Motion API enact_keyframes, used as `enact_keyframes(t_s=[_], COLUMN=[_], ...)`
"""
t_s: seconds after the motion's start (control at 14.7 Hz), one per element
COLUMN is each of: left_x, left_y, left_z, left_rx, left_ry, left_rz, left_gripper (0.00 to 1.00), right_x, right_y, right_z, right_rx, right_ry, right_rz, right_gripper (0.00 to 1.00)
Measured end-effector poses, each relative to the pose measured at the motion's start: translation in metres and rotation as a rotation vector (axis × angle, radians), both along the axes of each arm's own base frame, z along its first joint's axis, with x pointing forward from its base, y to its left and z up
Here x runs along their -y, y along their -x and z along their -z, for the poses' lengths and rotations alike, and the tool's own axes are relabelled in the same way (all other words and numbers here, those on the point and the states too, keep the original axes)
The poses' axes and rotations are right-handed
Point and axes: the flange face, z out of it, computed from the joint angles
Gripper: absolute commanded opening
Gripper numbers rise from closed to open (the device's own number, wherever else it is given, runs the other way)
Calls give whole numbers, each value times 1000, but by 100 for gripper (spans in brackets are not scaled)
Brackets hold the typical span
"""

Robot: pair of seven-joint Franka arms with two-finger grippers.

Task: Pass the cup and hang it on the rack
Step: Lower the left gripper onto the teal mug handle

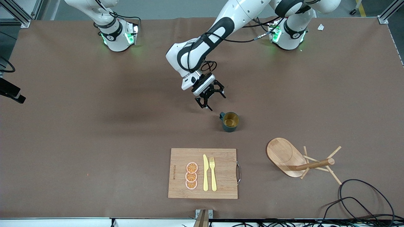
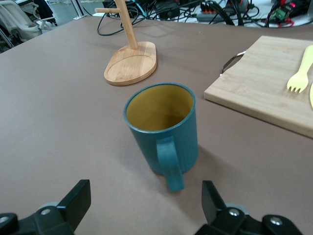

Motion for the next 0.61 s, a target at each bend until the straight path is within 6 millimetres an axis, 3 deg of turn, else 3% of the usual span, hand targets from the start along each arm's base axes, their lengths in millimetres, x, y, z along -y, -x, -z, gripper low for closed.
enact_keyframes(t_s=[0.34,0.61], left_x=[-3,-9], left_y=[-13,-23], left_z=[30,46], left_rx=[67,94], left_ry=[5,5], left_rz=[-24,-42], left_gripper=[68,65], right_x=[-2,-7], right_y=[-2,-2], right_z=[3,5], right_rx=[8,-3], right_ry=[2,10], right_rz=[-6,-86], right_gripper=[100,100])
